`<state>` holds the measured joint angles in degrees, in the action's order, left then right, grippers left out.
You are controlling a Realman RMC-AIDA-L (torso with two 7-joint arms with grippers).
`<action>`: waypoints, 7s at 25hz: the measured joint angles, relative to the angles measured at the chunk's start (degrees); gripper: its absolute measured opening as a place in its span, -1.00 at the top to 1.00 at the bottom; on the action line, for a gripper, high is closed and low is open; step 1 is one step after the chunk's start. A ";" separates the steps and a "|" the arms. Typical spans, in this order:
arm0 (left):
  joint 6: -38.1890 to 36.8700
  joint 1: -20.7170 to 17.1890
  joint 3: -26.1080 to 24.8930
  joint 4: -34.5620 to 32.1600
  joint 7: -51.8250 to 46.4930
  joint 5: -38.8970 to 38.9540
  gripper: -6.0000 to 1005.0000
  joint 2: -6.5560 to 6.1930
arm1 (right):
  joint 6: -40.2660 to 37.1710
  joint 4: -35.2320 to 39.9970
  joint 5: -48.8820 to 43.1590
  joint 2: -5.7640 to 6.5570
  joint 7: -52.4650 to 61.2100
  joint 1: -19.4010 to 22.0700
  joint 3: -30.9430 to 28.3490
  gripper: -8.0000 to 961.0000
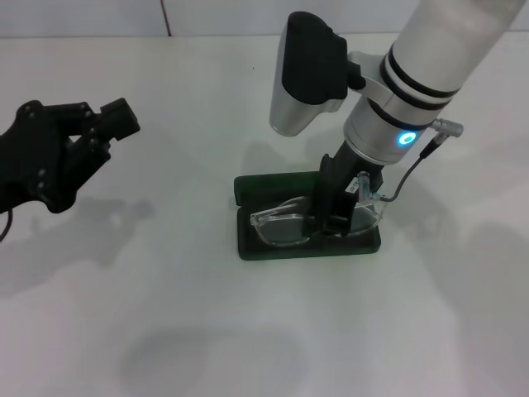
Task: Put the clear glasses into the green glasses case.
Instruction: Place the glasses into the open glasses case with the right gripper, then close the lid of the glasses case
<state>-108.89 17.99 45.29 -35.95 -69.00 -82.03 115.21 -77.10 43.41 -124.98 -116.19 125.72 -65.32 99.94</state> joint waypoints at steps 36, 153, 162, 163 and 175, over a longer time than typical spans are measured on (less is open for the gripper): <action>0.00 -0.05 0.23 0.00 0.44 -0.15 0.81 0.71 | 0.66 0.67 -0.07 0.00 -0.47 0.28 0.78 0.69; 40.25 25.91 21.23 10.57 -13.88 -13.02 0.75 4.77 | -28.49 -0.05 27.15 2.64 -37.76 54.13 -81.05 0.70; 40.31 25.65 21.80 10.96 -13.88 -13.39 0.74 4.75 | -27.90 -1.19 27.15 2.83 -37.84 53.46 -80.72 0.70; 40.45 25.63 21.80 10.97 -13.90 -13.38 0.73 4.75 | -27.90 -1.20 27.15 2.83 -37.86 53.45 -80.72 0.70; 41.56 24.92 21.99 11.10 -14.39 -13.48 0.73 4.66 | -27.97 -2.09 27.15 2.83 -38.58 53.56 -81.11 0.70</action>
<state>-67.32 42.91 67.28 -24.85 -83.39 -95.51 119.87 -105.07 41.32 -97.82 -113.36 87.14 -11.76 18.83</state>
